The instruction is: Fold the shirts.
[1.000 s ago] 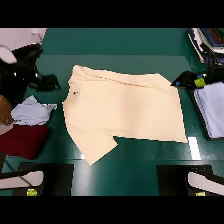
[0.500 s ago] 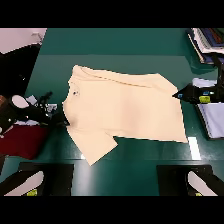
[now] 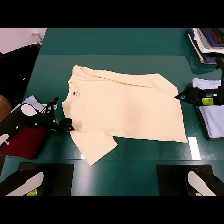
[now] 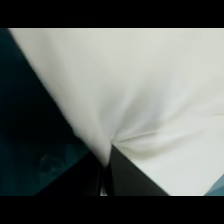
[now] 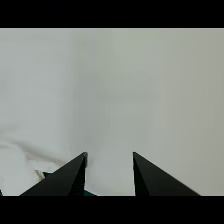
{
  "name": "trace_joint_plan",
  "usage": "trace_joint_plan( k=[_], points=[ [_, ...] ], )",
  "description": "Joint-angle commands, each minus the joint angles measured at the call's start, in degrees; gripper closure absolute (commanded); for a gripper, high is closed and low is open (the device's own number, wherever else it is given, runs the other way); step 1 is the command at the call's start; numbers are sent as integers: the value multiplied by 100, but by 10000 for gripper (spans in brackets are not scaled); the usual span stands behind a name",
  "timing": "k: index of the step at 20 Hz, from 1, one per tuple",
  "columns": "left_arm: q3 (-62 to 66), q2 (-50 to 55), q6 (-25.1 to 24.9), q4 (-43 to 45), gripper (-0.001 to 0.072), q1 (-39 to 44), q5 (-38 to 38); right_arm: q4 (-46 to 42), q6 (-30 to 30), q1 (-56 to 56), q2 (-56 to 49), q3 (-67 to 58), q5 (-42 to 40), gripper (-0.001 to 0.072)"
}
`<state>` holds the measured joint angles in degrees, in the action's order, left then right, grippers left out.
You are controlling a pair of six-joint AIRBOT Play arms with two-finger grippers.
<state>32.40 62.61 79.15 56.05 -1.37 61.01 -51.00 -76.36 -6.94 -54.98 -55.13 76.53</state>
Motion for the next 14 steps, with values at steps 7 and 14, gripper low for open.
trace_joint_plan(
  k=[7,14],
  points=[
    [678,-573,-11,-48,684,55,295,-1794,-2,-3145,170,2234,514,143],
    [682,-573,-11,-61,684,55,155,-1314,83,-2844,-643,2771,-76,269]
  ],
)
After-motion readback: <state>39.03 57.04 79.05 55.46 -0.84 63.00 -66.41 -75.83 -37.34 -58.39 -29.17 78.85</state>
